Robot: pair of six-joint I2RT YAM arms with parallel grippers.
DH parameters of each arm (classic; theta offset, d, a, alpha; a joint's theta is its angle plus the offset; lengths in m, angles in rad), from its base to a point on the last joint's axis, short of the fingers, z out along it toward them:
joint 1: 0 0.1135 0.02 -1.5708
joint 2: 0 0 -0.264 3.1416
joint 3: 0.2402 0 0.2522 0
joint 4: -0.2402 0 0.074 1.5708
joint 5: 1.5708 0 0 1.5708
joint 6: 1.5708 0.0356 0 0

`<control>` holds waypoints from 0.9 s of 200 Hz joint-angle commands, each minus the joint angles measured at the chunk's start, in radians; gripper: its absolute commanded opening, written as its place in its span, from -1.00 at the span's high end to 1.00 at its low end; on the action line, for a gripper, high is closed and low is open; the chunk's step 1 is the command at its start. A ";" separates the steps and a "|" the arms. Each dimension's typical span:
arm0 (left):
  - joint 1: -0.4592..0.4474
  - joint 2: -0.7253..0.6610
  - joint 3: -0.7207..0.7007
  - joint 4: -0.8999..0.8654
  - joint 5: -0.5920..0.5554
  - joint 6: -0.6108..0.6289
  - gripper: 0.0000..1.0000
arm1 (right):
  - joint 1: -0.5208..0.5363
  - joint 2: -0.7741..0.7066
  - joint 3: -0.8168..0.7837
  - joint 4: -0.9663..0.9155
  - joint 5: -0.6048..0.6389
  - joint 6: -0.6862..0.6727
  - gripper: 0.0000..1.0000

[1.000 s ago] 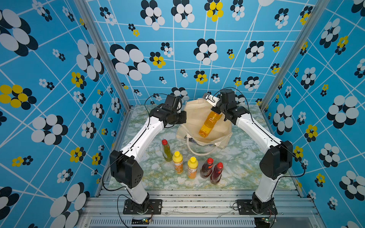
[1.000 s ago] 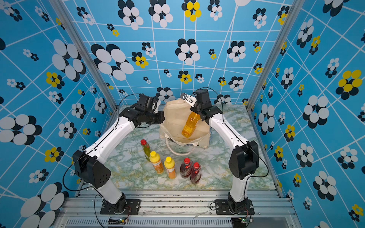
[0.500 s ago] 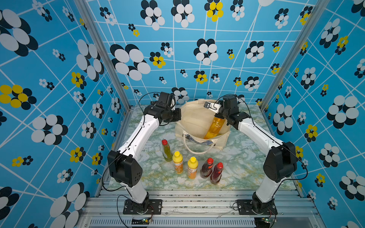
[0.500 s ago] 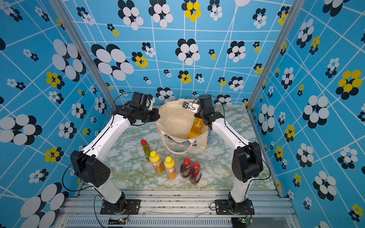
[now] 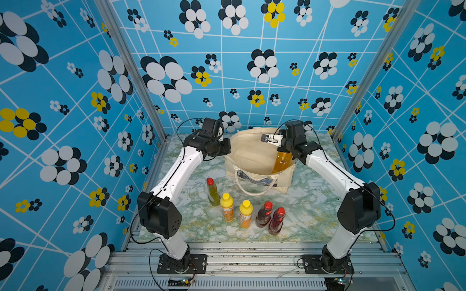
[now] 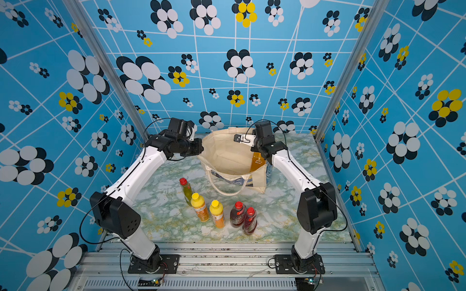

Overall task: Pack dish soap into the shopping bag
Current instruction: Place the bottle of dish soap in the shopping bag.

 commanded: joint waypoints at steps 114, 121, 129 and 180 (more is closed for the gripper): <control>-0.027 -0.029 -0.051 0.115 -0.003 -0.038 1.00 | 0.113 -0.167 -0.118 -0.039 0.051 0.372 -0.01; -0.028 -0.028 -0.049 0.114 -0.003 -0.038 1.00 | 0.114 -0.167 -0.110 -0.047 0.045 0.401 -0.06; -0.029 -0.026 -0.050 0.114 -0.004 -0.038 1.00 | 0.117 -0.167 -0.098 -0.061 0.033 0.437 -0.10; -0.036 -0.021 -0.046 0.112 -0.013 -0.035 1.00 | 0.136 -0.172 0.005 -0.133 0.024 0.730 -0.31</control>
